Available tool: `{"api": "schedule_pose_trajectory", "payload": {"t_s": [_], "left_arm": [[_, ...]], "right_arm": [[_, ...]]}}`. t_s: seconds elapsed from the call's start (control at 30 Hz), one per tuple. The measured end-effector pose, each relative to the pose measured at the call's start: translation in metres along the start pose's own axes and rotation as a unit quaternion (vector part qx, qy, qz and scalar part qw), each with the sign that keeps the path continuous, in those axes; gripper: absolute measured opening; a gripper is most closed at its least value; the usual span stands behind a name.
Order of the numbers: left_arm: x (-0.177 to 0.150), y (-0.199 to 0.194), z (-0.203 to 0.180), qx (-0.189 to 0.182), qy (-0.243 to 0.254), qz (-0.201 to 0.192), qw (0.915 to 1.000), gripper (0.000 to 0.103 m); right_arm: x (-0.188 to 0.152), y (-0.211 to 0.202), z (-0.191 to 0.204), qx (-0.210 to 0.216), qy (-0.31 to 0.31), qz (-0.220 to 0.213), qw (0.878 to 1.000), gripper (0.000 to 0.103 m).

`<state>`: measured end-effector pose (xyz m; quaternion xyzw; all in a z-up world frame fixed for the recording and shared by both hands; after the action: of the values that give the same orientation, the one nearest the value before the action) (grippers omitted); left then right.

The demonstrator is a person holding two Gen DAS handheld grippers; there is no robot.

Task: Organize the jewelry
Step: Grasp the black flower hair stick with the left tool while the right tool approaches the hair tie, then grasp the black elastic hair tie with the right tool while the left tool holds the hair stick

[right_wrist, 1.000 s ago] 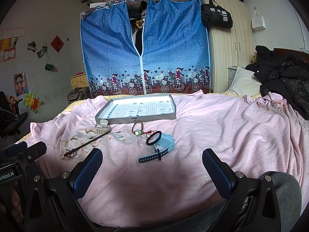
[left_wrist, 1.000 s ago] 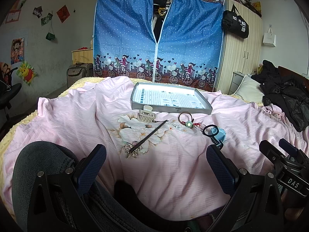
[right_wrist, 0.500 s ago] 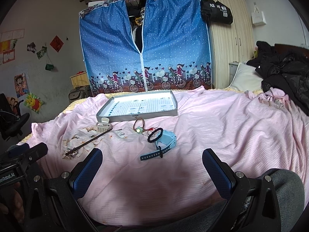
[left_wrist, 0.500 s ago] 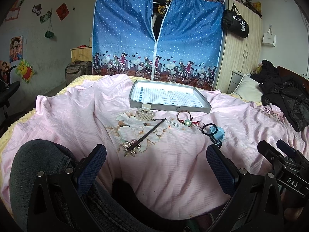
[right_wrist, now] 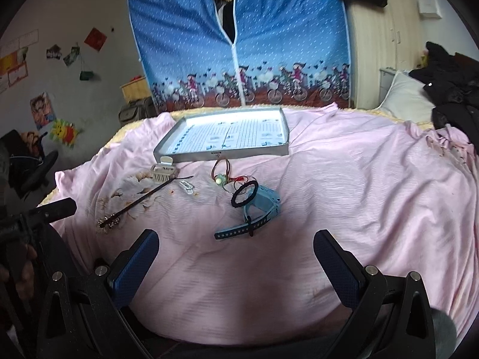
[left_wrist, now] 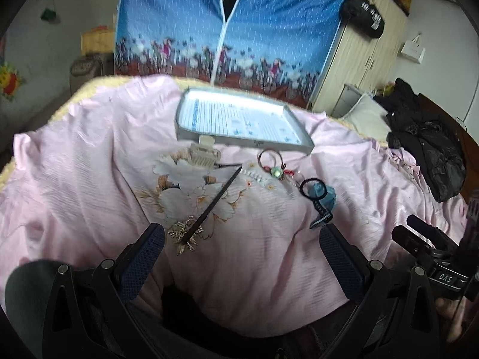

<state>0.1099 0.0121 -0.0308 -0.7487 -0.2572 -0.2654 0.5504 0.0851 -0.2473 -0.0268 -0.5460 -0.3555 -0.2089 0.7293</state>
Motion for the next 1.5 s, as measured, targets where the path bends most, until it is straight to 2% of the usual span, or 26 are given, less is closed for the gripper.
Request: {"api": "schedule_pose_trajectory", "payload": {"t_s": [0.1, 0.17, 0.27, 0.33, 0.47, 0.6, 0.77, 1.0, 1.2, 1.3, 1.37, 1.5], "left_arm": [[0.006, 0.011, 0.010, 0.002, -0.006, 0.040, 0.9992, 0.100], [0.008, 0.019, 0.016, 0.009, -0.007, 0.063, 0.9979, 0.096], [0.005, 0.039, 0.023, 0.003, -0.025, 0.114, 0.9932, 0.081], [0.003, 0.050, 0.026, -0.001, -0.036, 0.139, 0.9896, 0.064], [0.002, 0.069, 0.032, 0.018, -0.024, 0.184, 0.9825, 0.060], [-0.006, 0.084, 0.038, 0.061, 0.009, 0.222, 0.9731, 0.058], [-0.010, 0.086, 0.040, 0.086, 0.037, 0.229, 0.9689, 0.058], [-0.009, 0.089, 0.045, 0.120, 0.049, 0.226, 0.9655, 0.037], [-0.009, 0.095, 0.047, 0.141, 0.059, 0.237, 0.9594, 0.036], [-0.008, 0.099, 0.047, 0.135, 0.058, 0.240, 0.9596, 0.035], [-0.008, 0.101, 0.044, 0.132, 0.062, 0.239, 0.9599, 0.032], [-0.004, 0.105, 0.037, 0.114, 0.063, 0.228, 0.9648, 0.031]], "right_arm": [[0.006, 0.012, -0.004, 0.021, 0.011, 0.016, 1.000, 0.097], [0.008, 0.022, -0.005, 0.034, 0.014, 0.032, 0.999, 0.081], [0.013, 0.039, -0.004, 0.045, 0.013, 0.055, 0.997, 0.068], [0.015, 0.052, -0.004, 0.059, 0.016, 0.075, 0.995, 0.061], [0.016, 0.075, 0.000, 0.081, 0.018, 0.109, 0.991, 0.044], [0.016, 0.095, -0.004, 0.077, 0.017, 0.129, 0.989, 0.038], [0.012, 0.112, -0.019, 0.068, 0.033, 0.141, 0.987, 0.035], [0.008, 0.122, -0.025, 0.073, 0.049, 0.152, 0.985, 0.033], [0.008, 0.127, -0.026, 0.078, 0.062, 0.154, 0.983, 0.033], [0.011, 0.132, -0.028, 0.082, 0.074, 0.154, 0.982, 0.031], [0.012, 0.136, -0.028, 0.084, 0.078, 0.154, 0.981, 0.023], [0.017, 0.143, -0.033, 0.088, 0.103, 0.149, 0.979, 0.023]]}}
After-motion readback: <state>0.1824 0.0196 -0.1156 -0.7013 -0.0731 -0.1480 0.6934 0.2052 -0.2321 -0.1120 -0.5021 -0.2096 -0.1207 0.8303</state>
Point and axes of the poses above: each gripper's, at about its wrist camera, not at the fingertips, and y roughly the way its jaws point, z to its left, x to its top, the point moved 6 cm from there along y, roughly the way its jaws point
